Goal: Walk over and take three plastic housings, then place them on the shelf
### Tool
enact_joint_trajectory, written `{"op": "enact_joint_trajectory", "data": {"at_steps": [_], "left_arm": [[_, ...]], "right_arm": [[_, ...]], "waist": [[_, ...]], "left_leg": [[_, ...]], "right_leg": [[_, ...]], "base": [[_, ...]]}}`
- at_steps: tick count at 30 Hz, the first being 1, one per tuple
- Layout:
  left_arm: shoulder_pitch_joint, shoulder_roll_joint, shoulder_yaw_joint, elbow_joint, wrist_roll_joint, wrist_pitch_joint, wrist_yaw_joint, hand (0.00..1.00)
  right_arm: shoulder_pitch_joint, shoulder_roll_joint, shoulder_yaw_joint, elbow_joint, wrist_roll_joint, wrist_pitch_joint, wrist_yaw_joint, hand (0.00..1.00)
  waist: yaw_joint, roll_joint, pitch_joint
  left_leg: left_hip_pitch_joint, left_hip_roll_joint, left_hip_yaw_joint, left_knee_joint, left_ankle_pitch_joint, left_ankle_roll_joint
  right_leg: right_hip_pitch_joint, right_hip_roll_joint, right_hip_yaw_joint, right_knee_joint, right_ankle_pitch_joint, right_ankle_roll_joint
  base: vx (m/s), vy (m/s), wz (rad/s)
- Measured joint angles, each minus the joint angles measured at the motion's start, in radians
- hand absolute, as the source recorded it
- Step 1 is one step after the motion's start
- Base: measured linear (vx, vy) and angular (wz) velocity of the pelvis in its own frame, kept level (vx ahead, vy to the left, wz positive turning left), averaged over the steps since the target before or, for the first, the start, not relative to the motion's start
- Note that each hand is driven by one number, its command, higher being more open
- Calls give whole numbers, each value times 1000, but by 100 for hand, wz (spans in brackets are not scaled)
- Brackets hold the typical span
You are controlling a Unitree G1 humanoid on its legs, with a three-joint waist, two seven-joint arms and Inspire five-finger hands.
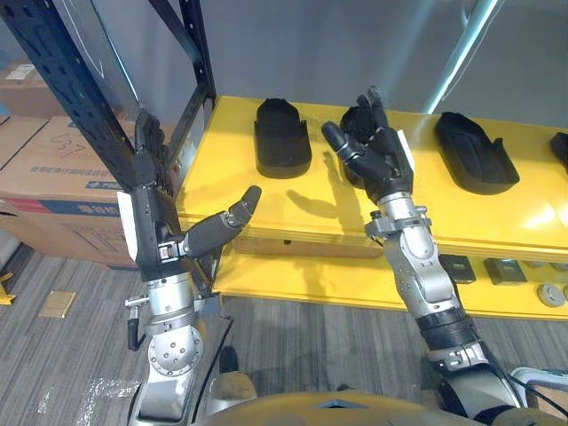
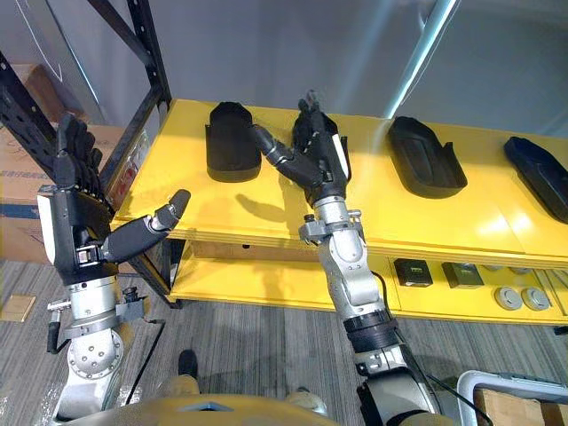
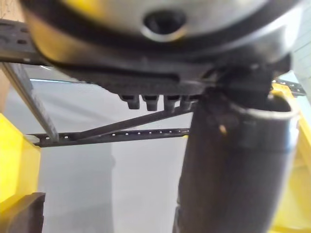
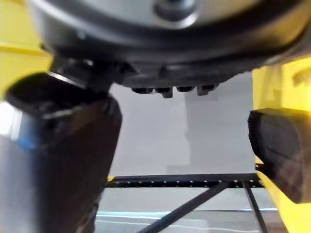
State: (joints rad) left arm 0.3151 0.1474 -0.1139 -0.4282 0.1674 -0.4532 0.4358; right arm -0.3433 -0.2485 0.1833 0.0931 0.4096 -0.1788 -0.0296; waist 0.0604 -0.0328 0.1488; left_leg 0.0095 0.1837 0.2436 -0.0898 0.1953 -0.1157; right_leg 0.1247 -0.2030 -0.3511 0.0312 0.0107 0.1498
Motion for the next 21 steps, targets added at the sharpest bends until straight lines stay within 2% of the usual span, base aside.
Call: {"op": "enact_joint_trajectory", "data": {"at_steps": [6,13,18,21], "left_arm": [[-2,10,-34,8,0,0,6,100],[-3,10,-38,38,0,0,19,100],[-3,10,-54,47,0,0,21,100],[-3,10,-71,47,1,0,23,100]], "right_arm": [[-49,3,64,121,-11,65,-4,100],[-94,9,84,209,-51,129,-16,100],[-115,9,84,289,-86,137,-47,100],[-129,9,83,299,-91,132,-71,100]], "waist": [[24,5,6],[22,14,25],[29,18,28],[30,32,39]], "left_leg": [[-6,0,-9,0,4,2],[-21,0,-26,0,13,4],[-27,0,-33,0,14,4],[-32,0,-36,0,16,4]], "right_leg": [[1,1,-8,1,0,-1],[-1,4,-22,0,1,-2],[-2,5,-28,0,2,-1],[-6,6,-30,0,3,-3]], "base": [[-33,-10,4],[-29,-12,7],[-7,-9,3],[0,0,0]]}}
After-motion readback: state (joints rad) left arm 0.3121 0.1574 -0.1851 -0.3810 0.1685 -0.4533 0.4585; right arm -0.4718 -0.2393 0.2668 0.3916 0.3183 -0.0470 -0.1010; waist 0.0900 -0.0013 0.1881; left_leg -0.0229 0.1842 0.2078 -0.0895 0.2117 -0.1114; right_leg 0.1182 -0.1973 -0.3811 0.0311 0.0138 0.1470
